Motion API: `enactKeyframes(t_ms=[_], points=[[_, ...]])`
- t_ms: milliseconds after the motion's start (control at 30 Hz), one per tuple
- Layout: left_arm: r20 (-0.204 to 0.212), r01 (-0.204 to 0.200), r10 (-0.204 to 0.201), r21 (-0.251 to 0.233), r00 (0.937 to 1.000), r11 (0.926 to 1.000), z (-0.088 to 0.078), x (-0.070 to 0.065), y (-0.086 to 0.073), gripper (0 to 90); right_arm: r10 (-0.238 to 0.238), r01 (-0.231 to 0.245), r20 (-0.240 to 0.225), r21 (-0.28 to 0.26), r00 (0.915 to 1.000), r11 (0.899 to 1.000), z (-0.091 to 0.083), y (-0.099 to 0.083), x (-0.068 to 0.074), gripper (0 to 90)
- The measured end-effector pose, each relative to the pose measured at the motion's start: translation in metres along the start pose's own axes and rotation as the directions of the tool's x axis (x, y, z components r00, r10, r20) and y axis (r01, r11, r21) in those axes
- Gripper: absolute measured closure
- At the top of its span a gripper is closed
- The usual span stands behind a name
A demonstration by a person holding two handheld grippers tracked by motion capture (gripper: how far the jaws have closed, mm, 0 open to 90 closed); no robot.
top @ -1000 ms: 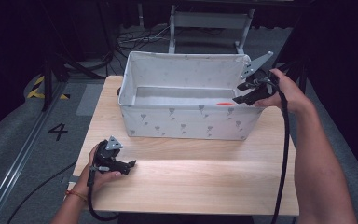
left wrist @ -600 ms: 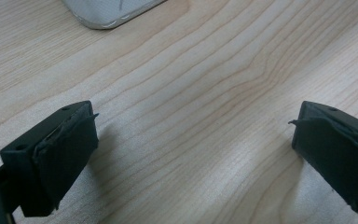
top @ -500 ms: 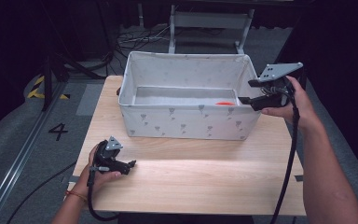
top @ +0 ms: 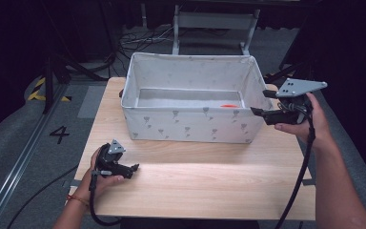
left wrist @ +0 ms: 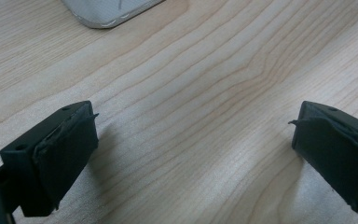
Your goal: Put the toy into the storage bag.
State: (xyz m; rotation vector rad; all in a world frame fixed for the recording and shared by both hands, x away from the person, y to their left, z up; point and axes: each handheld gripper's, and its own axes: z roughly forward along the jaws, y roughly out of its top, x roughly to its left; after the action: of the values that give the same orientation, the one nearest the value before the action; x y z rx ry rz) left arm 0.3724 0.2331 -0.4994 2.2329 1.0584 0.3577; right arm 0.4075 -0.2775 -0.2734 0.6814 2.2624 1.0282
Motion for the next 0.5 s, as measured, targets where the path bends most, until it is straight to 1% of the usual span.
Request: enactKeyframes(t_ms=[100,167,300,400,500], points=[[-0.001,0.002,-0.002,-0.001,1.0,1.0,0.0,0.0,0.0,0.5,0.014,-0.014,-0.011,-0.022,0.9998,1.0,-0.005,-0.01,0.003,34.5],[-0.001,0.001,-0.001,0.0,1.0,1.0,0.0,0.0,0.0,0.5,0.013,-0.013,0.0,-0.03,0.9999,0.999,-0.009,-0.015,0.005,34.4],[0.0,0.001,-0.001,0.0,1.0,1.0,0.0,0.0,0.0,0.5,0.024,-0.024,0.0,-0.051,0.9997,0.998,-0.017,-0.026,0.01,34.4],[-0.001,0.002,-0.002,0.0,1.0,1.0,0.0,0.0,0.0,0.5,0.021,-0.02,0.01,-0.051,0.9997,0.999,-0.021,-0.034,0.015,34.3],[-0.004,0.001,-0.001,-0.002,1.0,1.0,0.0,0.0,0.0,0.6,0.023,-0.022,0.007,-0.051,0.9997,0.998,-0.023,-0.041,0.018,34.2]])
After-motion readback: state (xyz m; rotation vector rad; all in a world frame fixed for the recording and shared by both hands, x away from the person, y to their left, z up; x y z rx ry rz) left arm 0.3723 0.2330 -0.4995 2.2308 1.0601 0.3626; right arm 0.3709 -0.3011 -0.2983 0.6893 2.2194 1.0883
